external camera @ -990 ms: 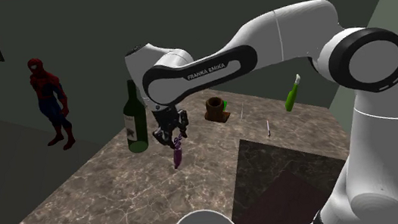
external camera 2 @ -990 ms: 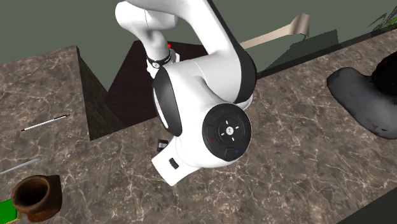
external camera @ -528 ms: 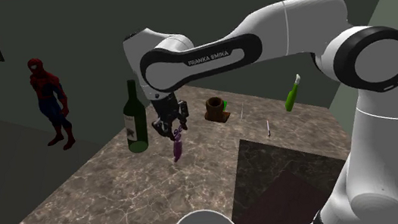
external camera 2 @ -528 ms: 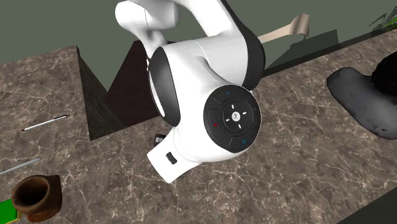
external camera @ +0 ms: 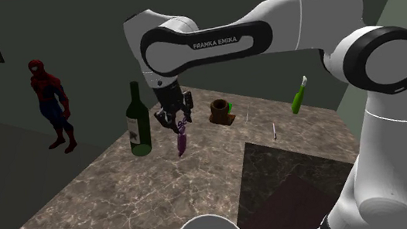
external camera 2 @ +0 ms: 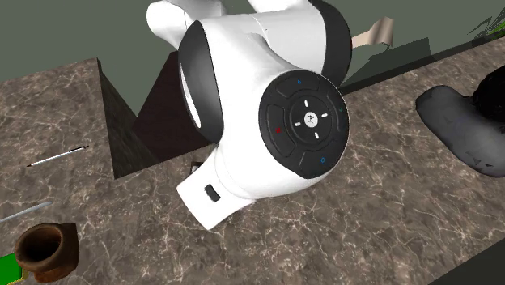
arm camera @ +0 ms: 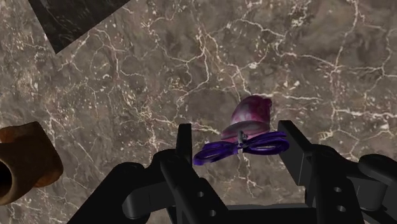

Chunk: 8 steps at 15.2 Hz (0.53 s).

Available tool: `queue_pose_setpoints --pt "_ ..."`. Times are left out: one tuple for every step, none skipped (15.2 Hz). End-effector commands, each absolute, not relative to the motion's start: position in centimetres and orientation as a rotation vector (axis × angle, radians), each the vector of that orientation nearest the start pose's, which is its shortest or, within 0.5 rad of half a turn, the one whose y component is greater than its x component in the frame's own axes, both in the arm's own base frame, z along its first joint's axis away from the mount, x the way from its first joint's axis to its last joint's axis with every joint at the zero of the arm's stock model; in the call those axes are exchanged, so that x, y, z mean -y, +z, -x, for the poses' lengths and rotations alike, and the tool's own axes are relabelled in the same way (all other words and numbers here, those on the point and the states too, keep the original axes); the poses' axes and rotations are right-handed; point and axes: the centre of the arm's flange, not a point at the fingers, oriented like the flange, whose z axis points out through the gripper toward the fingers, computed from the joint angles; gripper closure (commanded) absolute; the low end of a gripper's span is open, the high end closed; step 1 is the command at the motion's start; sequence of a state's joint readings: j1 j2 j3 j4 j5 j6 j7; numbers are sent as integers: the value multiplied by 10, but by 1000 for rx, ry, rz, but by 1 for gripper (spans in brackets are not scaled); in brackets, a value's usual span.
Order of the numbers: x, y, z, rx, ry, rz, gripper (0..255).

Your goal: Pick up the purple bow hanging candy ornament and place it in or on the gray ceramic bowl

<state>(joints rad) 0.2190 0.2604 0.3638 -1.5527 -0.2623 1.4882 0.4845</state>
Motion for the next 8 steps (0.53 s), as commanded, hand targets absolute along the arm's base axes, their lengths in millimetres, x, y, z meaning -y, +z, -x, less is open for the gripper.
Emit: queue_pose_setpoints --pt "-289 497 -528 206 307 3423 255" --pt "-289 502 -528 206 307 3423 255" --pt "-289 507 -528 206 307 3423 255" --pt "-289 513 -528 206 307 3423 255" --pt "-289 518 -528 206 307 3423 255" --pt "-289 523 -528 206 307 3423 255" --pt "-294 525 -516 206 307 3423 255" --pt "-299 527 -504 206 307 3423 255"
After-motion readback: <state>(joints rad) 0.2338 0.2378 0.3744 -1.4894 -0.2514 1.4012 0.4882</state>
